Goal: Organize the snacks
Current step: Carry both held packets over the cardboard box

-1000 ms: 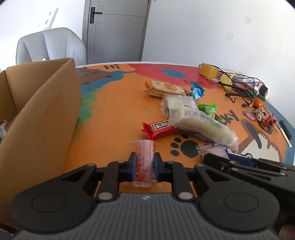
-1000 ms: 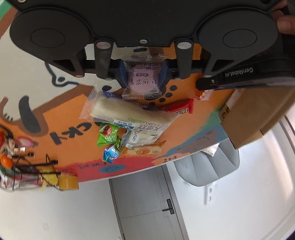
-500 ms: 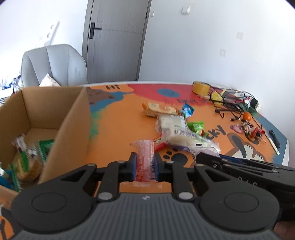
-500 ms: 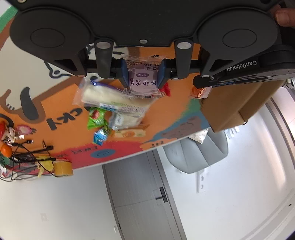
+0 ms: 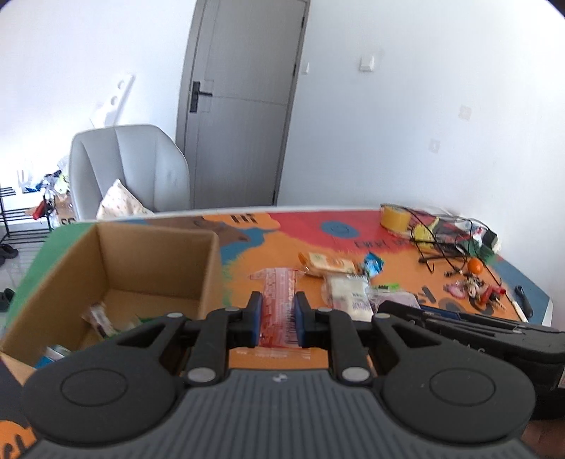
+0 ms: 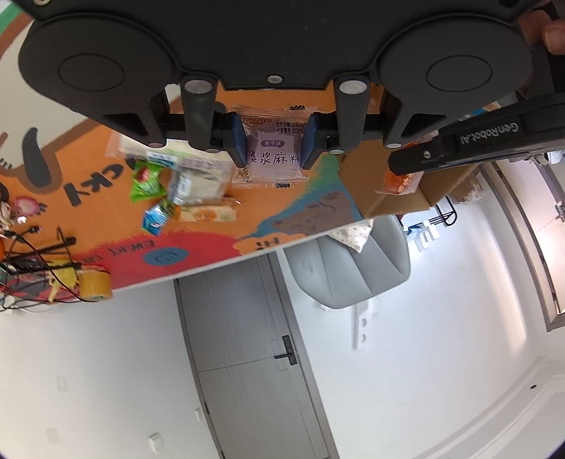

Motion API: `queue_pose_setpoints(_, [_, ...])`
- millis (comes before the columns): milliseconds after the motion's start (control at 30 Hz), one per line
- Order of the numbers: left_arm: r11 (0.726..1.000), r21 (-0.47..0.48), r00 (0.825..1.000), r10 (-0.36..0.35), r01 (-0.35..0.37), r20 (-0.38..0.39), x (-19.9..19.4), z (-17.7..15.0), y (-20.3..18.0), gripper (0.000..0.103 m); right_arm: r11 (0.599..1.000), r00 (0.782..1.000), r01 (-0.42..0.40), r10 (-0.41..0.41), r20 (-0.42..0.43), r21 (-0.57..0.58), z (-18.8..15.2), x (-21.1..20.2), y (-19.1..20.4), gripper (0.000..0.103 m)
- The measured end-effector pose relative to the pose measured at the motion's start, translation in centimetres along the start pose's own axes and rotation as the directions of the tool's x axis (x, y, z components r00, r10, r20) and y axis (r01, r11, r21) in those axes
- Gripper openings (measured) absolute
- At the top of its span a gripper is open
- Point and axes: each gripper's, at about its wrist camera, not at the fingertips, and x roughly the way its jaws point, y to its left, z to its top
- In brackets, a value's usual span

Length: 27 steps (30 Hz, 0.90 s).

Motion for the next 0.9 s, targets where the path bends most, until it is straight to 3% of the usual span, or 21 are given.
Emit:
queue_pose_setpoints(400, [0.997, -0.047, 0.997, 0.059, -0.057, 0.050, -2.3, 1.4, 4.0, 0.017, 0.997, 0.998, -0.063, 0.064, 0.013, -0.050, 1.4, 0.9, 3.9, 0.034])
queue_pose_setpoints(900, [0.988, -0.098, 0.992, 0.120, -0.115, 0.045, -1.8, 1.9, 8.5, 0.017, 0.987, 0.991, -0.130, 0.130, -0.006, -0.094, 2.0, 3.0, 7.1, 0.034])
